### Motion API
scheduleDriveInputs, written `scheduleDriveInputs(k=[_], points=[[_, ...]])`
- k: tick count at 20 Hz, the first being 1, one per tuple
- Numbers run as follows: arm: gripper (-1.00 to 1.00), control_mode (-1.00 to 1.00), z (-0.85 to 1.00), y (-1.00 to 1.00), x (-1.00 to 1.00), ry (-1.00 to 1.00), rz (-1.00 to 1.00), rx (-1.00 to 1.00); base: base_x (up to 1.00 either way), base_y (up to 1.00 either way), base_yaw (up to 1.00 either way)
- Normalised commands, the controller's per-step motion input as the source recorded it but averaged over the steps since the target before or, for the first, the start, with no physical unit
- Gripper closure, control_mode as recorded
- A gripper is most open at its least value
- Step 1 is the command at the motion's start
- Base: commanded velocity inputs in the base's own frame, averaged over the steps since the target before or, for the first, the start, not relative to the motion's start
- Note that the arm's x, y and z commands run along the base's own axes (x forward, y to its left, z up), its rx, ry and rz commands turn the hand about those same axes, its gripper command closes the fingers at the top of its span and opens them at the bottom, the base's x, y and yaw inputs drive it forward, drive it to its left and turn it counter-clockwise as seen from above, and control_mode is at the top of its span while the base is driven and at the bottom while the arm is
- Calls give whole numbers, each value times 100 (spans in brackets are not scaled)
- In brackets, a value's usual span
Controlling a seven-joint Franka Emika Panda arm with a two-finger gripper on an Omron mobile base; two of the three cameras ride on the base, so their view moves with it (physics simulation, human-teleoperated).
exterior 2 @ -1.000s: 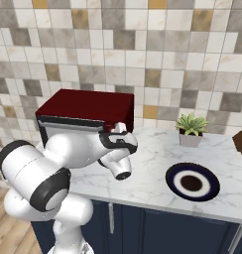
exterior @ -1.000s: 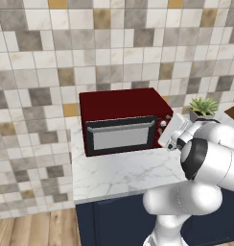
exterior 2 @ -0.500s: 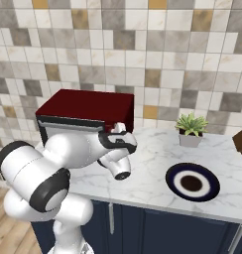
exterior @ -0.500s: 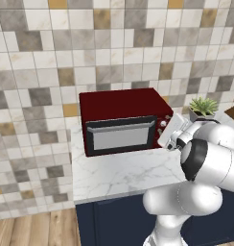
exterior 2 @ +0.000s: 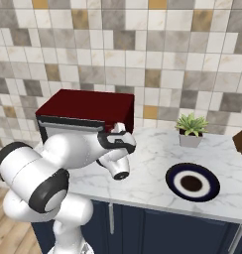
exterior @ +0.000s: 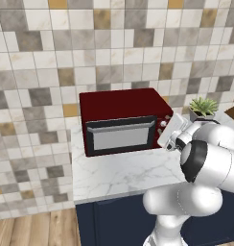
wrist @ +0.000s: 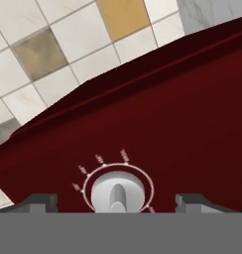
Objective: Pull the toaster oven rack outwards. Pick up the baguette from the plate and place it on the toaster oven rack. Close the toaster oven door fully and set the temperature to the lowest setting.
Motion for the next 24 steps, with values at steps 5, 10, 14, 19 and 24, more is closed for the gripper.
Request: scheduleDriveInputs(k=[5, 10, 14, 19, 24], points=[[100, -100, 0, -71, 24, 7, 0, 8, 0, 0, 0], [100, -100, 0, -65, 37, 5, 0, 8, 0, 0, 0], [100, -100, 0, -44, 24, 3, 0, 7, 0, 0, 0], [100, -100, 0, -8, -16, 0, 0, 8, 0, 0, 0], [100, -100, 0, -4, 8, 1, 0, 3, 0, 0, 0]])
